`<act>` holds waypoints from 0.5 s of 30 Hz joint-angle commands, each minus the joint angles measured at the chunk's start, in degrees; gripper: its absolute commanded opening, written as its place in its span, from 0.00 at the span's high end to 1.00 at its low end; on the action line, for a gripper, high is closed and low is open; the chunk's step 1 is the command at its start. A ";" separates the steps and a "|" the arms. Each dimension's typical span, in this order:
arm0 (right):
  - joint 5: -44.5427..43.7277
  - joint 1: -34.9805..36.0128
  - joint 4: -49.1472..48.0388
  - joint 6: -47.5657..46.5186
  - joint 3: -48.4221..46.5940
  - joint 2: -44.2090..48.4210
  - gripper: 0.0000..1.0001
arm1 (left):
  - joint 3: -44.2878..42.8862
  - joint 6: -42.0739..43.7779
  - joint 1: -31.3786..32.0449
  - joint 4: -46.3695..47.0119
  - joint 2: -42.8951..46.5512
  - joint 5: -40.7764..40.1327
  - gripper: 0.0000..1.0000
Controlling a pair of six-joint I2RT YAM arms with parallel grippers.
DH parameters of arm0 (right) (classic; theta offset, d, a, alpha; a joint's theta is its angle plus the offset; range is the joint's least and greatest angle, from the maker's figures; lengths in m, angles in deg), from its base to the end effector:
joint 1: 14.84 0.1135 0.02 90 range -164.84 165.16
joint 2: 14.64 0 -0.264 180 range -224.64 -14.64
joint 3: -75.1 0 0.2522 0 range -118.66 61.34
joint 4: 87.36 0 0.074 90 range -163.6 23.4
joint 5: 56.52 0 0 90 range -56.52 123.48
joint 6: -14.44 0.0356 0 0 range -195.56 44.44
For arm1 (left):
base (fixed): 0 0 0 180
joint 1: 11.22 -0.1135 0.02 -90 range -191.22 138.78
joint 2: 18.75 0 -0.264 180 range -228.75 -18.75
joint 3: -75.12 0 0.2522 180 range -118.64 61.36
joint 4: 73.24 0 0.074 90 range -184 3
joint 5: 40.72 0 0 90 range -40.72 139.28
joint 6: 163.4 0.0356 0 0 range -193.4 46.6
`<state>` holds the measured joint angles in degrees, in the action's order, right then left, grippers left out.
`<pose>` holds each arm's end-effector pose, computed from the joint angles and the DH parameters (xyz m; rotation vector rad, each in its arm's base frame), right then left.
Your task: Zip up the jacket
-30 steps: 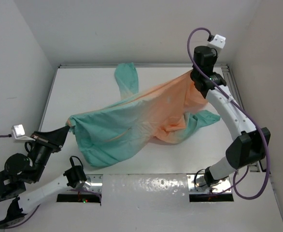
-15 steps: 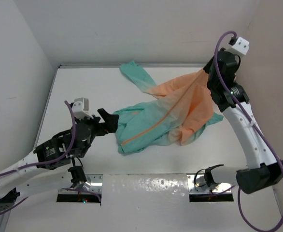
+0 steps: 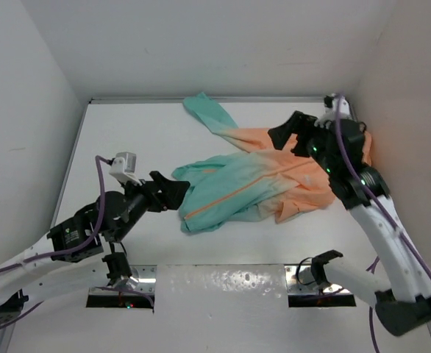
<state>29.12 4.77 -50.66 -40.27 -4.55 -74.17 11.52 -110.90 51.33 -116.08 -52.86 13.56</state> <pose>0.2156 0.0739 0.3965 0.3128 1.8758 0.5892 0.0743 -0.0979 0.3619 -0.0558 1.8126 -0.7007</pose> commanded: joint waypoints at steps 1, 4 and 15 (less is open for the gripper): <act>8.48 -0.10 -1.93 2.41 5.31 14.22 0.01 | 1.85 1.11 0.39 2.80 0.44 3.56 0.00; 16.47 -0.10 -3.94 5.56 14.36 21.35 0.01 | 3.00 1.37 0.30 3.33 1.76 3.38 0.00; 24.84 -0.02 -4.75 6.81 27.92 25.35 0.01 | 6.16 1.02 0.39 3.42 4.67 2.50 0.00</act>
<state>50.65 4.79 -52.95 -33.74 25.09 -48.24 17.24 -110.51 51.33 -115.20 -47.86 15.70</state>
